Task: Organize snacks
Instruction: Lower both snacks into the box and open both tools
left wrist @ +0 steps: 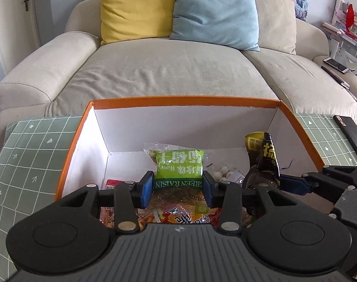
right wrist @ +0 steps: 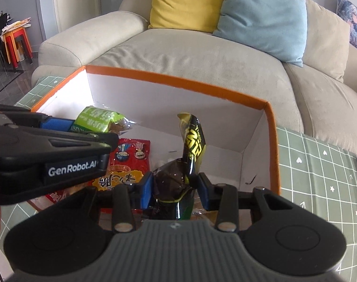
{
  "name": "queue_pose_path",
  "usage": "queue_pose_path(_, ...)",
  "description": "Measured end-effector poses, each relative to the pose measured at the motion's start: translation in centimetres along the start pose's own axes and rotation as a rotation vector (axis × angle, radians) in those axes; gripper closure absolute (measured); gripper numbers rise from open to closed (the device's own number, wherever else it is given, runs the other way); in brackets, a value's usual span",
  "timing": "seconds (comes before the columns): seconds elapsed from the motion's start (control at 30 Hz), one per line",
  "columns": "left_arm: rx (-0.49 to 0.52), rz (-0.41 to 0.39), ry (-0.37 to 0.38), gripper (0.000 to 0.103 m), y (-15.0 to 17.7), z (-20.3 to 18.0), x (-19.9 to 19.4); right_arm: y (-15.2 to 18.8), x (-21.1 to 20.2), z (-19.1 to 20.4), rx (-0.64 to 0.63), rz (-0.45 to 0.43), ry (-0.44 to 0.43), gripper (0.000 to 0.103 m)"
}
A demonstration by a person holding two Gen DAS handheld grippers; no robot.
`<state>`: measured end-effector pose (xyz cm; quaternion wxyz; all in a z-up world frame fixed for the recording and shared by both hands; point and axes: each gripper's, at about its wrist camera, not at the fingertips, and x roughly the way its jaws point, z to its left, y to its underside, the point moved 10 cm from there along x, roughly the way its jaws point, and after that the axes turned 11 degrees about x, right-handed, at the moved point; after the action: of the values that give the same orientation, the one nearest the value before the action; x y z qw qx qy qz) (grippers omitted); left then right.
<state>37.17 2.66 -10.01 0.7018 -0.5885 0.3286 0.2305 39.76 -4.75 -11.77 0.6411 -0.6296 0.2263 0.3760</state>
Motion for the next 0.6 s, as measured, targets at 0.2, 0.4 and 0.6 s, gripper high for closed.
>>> queue_pose_path(0.2, 0.005, -0.008, 0.012, 0.049, -0.3, 0.1, -0.4, 0.1, 0.2, 0.1, 0.005, 0.027, -0.007, 0.061)
queue_pose_path(0.4, 0.005, -0.024, -0.002, 0.037, -0.7, 0.2, -1.6, 0.2, 0.2, -0.2, 0.022, 0.049, -0.006, 0.049)
queue_pose_path(0.6, 0.02, -0.029, -0.031, 0.029, -1.3, 0.1, -3.7, -0.5, -1.7, -0.4, 0.037, 0.02, -0.02, 0.049)
